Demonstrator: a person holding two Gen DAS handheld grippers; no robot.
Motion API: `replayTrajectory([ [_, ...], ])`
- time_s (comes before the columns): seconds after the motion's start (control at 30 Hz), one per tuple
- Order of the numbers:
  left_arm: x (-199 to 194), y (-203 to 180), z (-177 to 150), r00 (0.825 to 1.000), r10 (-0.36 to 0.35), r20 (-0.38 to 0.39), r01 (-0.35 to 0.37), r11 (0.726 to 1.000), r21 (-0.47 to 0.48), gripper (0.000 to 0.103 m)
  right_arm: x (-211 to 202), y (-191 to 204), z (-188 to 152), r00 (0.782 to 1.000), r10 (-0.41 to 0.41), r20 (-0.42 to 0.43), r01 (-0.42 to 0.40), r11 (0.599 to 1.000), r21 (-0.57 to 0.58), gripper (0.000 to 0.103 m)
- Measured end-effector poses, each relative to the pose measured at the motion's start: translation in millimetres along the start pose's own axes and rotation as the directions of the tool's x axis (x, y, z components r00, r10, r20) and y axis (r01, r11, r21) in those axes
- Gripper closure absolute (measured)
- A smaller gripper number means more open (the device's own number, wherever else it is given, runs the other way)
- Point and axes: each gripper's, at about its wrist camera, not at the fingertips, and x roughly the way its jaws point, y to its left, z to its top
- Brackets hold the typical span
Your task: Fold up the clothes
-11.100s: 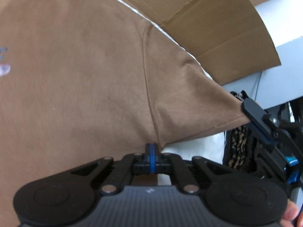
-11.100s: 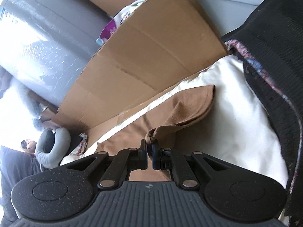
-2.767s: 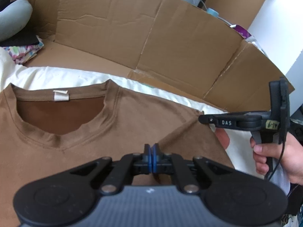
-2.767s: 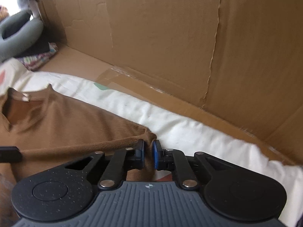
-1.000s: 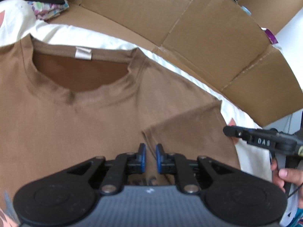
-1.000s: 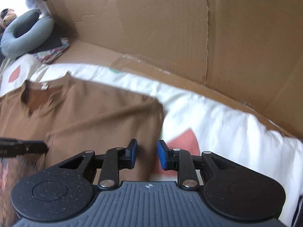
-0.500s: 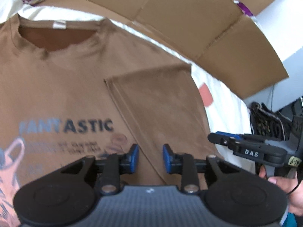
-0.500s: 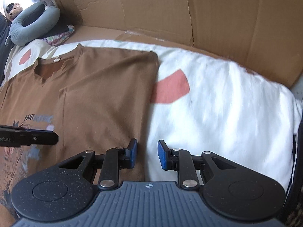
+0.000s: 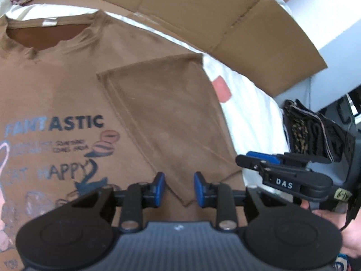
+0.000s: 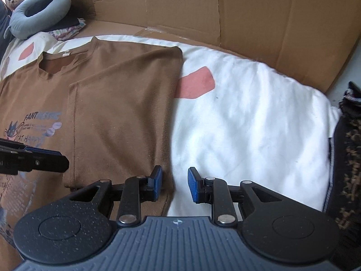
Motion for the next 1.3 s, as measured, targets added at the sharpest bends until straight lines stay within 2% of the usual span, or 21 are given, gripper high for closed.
replayTrajectory([
  [0.07, 2.1, -7.1, -0.6, 1.0, -0.014, 0.003, 0.014, 1.0, 0.021, 0.078, -7.9, 1.4, 0.0, 1.0, 0.0, 0.028, 0.0, 1.0, 0.004, 0.073],
  [0.17, 9.1, -16.1, -1.7, 0.999, -0.033, 0.003, 0.033, 0.999, 0.041, 0.08, -17.3, 4.2, 0.8, 0.997, 0.04, 0.06, -0.041, 0.999, 0.024, 0.074],
  [0.23, 14.0, -18.4, -4.4, 0.999, -0.032, -0.01, 0.032, 0.998, 0.049, 0.082, -18.7, 9.6, 0.8, 0.995, 0.071, 0.073, -0.073, 0.997, 0.015, 0.085],
  [0.3, 18.9, -20.6, -7.2, 0.999, -0.03, -0.023, 0.031, 0.998, 0.056, 0.083, -15.1, 16.1, -0.2, 0.993, 0.098, 0.064, -0.098, 0.995, 0.001, 0.086],
  [0.33, 21.4, -21.7, -8.6, 0.999, -0.029, -0.029, 0.03, 0.998, 0.06, 0.083, -12.4, 19.1, -1.3, 0.992, 0.109, 0.056, -0.109, 0.994, -0.004, 0.093],
  [0.37, 23.8, -22.7, -10.0, 0.999, -0.027, -0.036, 0.03, 0.998, 0.064, 0.084, -8.7, 21.5, -2.7, 0.992, 0.115, 0.044, -0.115, 0.993, -0.01, 0.094],
  [0.5, 26.0, -22.3, -17.0, 0.998, -0.021, -0.066, 0.025, 0.998, 0.061, 0.086, 4.9, 26.0, -14.7, 0.996, 0.088, -0.014, -0.088, 0.996, -0.001, 0.093],
  [0.67, 13.9, -27.0, -20.2, 0.997, 0.012, -0.081, -0.004, 0.995, 0.101, 0.086, -2.6, 25.1, -15.9, 0.996, 0.087, -0.007, -0.087, 0.995, 0.05, 0.092],
  [0.73, 8.9, -28.9, -21.5, 0.996, 0.025, -0.087, -0.015, 0.993, 0.118, 0.084, -8.5, 25.0, -14.6, 0.996, 0.091, 0.005, -0.091, 0.994, 0.066, 0.091],
  [0.77, 6.5, -29.8, -22.1, 0.995, 0.032, -0.09, -0.021, 0.992, 0.126, 0.079, -11.2, 24.7, -13.7, 0.996, 0.094, 0.006, -0.094, 0.993, 0.07, 0.09],
  [0.8, 0.9, -31.6, -21.7, 0.995, 0.057, -0.081, -0.045, 0.989, 0.142, 0.075, -13.9, 24.4, -12.8, 0.995, 0.096, 0.006, -0.096, 0.993, 0.074, 0.085],
  [0.83, -5.0, -33.4, -21.1, 0.994, 0.084, -0.071, -0.072, 0.985, 0.159, 0.073, -17.1, 24.2, -11.6, 0.995, 0.098, 0.005, -0.098, 0.992, 0.076, 0.075],
  [0.9, -18.2, -37.2, -18.1, 0.991, 0.125, -0.051, -0.113, 0.975, 0.19, 0.065, -27.6, 23.5, -10.5, 0.995, 0.1, 0.01, -0.101, 0.992, 0.078, 0.066],
  [1.07, -58.8, -42.1, -4.6, 0.986, 0.165, -0.009, -0.161, 0.971, 0.177, 0.052, -59.2, 19.1, -4.3, 0.995, 0.095, 0.009, -0.096, 0.993, 0.076, 0.064],
  [1.17, -83.3, -47.8, 2.2, 0.984, 0.177, 0.018, -0.178, 0.97, 0.164, 0.051, -83.0, 11.9, -1.2, 0.996, 0.087, 0.022, -0.089, 0.991, 0.101, 0.055],
  [1.23, -97.6, -53.5, 6.0, 0.983, 0.181, 0.026, -0.183, 0.97, 0.16, 0.049, -99.4, 6.2, 1.2, 0.996, 0.089, 0.025, -0.091, 0.988, 0.122, 0.043],
  [1.3, -111.8, -60.3, 8.3, 0.985, 0.172, 0.026, -0.174, 0.972, 0.159, 0.042, -117.3, 0.5, 2.9, 0.996, 0.08, 0.035, -0.084, 0.986, 0.146, 0.033],
])
